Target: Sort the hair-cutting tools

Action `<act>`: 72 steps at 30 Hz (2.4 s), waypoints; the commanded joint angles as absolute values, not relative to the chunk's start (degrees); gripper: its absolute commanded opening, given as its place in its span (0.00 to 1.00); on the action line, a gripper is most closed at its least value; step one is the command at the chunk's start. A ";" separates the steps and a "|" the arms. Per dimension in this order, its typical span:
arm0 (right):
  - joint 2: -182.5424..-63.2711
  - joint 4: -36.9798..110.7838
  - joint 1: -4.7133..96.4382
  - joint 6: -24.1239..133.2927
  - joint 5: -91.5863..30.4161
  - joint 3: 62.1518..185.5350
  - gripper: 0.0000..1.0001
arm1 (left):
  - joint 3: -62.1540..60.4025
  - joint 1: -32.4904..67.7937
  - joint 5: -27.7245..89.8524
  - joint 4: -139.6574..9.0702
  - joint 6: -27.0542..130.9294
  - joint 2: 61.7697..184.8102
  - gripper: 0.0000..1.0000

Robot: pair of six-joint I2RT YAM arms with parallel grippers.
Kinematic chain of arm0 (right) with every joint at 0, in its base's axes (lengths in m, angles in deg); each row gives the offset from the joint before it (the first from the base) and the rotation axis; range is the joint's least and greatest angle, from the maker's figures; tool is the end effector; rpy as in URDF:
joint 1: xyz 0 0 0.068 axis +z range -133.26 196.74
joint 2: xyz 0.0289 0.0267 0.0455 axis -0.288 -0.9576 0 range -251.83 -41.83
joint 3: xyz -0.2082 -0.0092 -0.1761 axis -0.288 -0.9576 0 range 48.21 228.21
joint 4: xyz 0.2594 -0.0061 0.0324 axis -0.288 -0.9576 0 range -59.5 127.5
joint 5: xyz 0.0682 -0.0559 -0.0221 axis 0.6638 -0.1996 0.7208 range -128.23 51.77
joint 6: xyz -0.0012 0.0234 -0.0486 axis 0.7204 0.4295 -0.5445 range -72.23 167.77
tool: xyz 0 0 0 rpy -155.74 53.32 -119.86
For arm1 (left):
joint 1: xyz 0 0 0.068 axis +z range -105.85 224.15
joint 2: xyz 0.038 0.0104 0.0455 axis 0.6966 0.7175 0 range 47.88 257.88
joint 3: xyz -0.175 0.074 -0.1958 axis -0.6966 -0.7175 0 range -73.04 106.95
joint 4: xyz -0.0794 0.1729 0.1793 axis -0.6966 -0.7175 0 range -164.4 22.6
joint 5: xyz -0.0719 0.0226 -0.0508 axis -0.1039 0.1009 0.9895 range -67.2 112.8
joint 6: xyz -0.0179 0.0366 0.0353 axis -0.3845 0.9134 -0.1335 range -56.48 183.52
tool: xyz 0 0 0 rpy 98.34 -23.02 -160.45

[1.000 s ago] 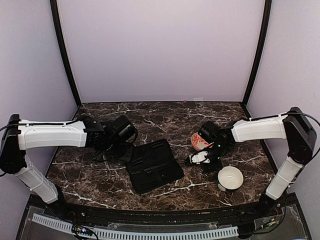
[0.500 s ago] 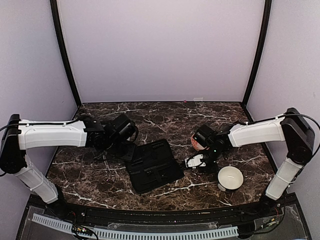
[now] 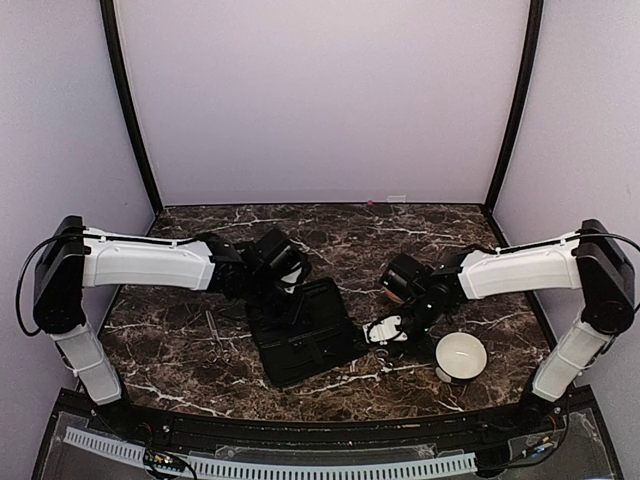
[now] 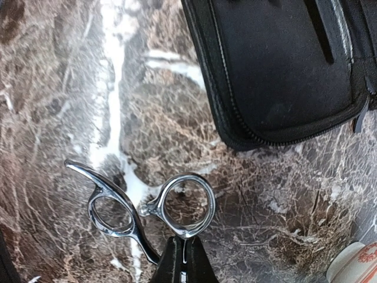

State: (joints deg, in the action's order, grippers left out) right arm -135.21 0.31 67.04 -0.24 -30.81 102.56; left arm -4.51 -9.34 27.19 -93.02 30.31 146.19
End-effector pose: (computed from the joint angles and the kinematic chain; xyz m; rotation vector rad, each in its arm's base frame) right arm 0.1814 0.2259 0.1632 -2.2070 1.8779 0.1948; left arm 0.2137 -0.2933 0.2151 0.5035 2.6323 -0.6478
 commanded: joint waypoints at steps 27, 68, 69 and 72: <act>-153.61 0.82 76.79 13.23 -28.21 127.43 0.00 | -14.23 -7.45 11.00 -100.61 34.25 119.98 0.39; -123.56 7.32 52.52 19.90 -17.22 104.99 0.25 | 20.14 -13.38 41.98 -114.89 74.82 163.34 0.28; -123.56 7.41 52.44 19.91 -17.10 104.88 0.25 | 20.35 -13.60 41.89 -115.36 75.05 163.96 0.28; -123.70 7.75 52.36 20.09 -16.90 104.81 0.25 | 20.32 -14.15 43.07 -115.79 76.16 165.57 0.28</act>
State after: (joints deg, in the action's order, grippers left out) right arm -124.78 5.62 52.72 19.41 -18.28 105.49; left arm 18.74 -13.28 40.10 -111.32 72.62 164.70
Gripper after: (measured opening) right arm 0.255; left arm 0.282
